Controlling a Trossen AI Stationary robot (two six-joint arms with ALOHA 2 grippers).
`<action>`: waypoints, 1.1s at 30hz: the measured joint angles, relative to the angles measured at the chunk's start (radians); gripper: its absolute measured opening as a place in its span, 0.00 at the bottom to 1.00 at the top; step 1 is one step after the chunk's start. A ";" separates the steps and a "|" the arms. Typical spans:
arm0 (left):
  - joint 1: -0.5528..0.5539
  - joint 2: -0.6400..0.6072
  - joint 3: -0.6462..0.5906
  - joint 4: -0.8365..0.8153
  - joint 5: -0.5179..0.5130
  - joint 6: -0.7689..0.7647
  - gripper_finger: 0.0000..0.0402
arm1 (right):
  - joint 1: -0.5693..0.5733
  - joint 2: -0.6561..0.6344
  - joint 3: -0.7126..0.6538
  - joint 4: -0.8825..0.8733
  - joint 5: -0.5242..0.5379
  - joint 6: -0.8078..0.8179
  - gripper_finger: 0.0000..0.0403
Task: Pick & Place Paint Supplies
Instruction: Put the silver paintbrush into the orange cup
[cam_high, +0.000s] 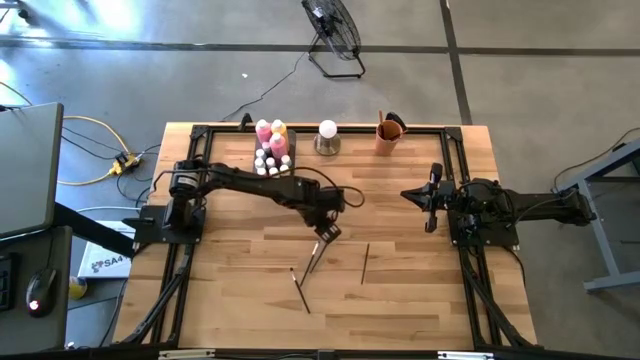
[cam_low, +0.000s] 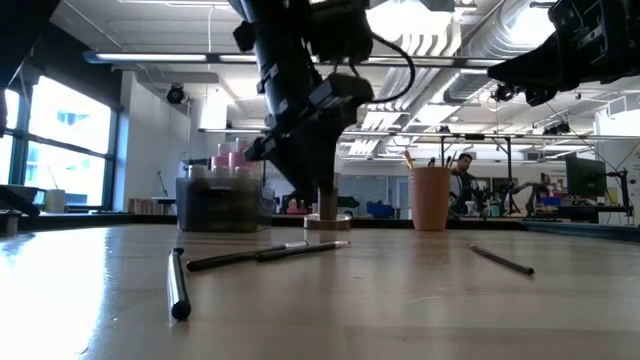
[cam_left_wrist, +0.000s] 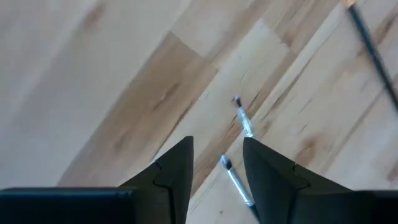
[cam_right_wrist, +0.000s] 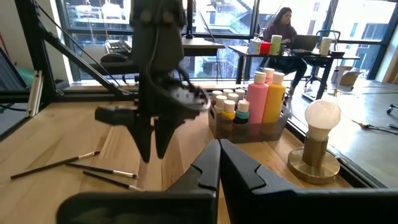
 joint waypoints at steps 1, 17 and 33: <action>0.000 -0.001 0.016 -0.014 -0.006 -0.001 0.34 | 0.000 0.000 0.000 -0.001 0.000 0.000 0.01; -0.135 0.003 0.071 -0.139 -0.141 -0.418 0.34 | 0.000 0.000 0.000 -0.006 0.000 -0.002 0.01; -0.160 0.040 0.071 -0.127 -0.238 -0.491 0.34 | 0.000 0.001 0.000 -0.012 0.000 -0.001 0.01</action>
